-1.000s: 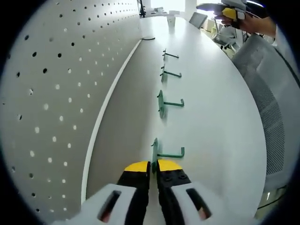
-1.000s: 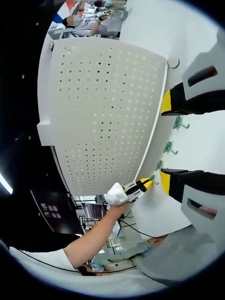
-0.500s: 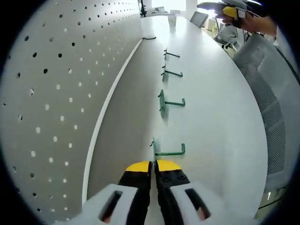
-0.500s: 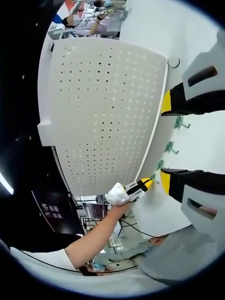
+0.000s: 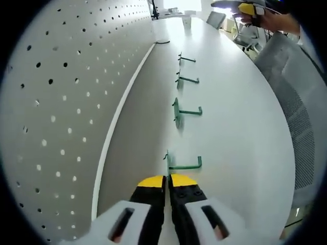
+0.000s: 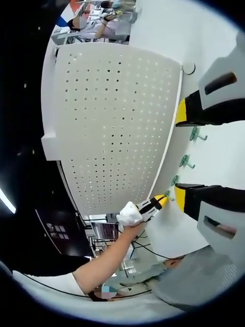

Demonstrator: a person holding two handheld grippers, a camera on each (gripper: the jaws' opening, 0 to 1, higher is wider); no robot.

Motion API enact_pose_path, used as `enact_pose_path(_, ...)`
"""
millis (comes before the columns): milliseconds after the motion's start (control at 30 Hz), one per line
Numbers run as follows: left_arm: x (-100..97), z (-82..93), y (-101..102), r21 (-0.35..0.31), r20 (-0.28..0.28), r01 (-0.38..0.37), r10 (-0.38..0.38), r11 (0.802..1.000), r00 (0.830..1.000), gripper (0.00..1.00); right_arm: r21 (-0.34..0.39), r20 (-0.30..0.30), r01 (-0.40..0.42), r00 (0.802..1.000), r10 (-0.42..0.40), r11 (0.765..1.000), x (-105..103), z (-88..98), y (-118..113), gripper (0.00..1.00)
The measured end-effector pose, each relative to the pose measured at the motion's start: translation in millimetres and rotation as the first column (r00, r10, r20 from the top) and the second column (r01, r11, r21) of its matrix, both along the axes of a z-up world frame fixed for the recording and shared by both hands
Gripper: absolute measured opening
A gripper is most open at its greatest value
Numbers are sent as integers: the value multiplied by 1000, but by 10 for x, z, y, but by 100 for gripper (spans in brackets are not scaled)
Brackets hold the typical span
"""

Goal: Insert the hook assembly into the mounting plate slot until the hook locks in place.

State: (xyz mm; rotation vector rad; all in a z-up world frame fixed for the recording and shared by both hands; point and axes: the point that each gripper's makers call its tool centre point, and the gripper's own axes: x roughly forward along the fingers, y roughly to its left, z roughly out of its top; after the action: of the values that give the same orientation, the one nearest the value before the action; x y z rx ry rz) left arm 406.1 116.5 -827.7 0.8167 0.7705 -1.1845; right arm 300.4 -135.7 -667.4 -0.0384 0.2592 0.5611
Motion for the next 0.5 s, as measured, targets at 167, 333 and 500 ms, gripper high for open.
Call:
enact_pose_path(167,2,45,-6,-19,13,-17,17,1000,1000,2,0,-6,1,1000,-1,1000,-19,-15,-7,43)
enact_pose_path(333,10,105,2,-51,28,-36,37,998,999,2,9,-1,6,1000,-6,1000,-11,2,-11,42)
enact_pose_path(500,-12,128,-8,-69,24,-51,53,996,998,2,20,-2,7,1000,-7,1000,-9,3,5,42)
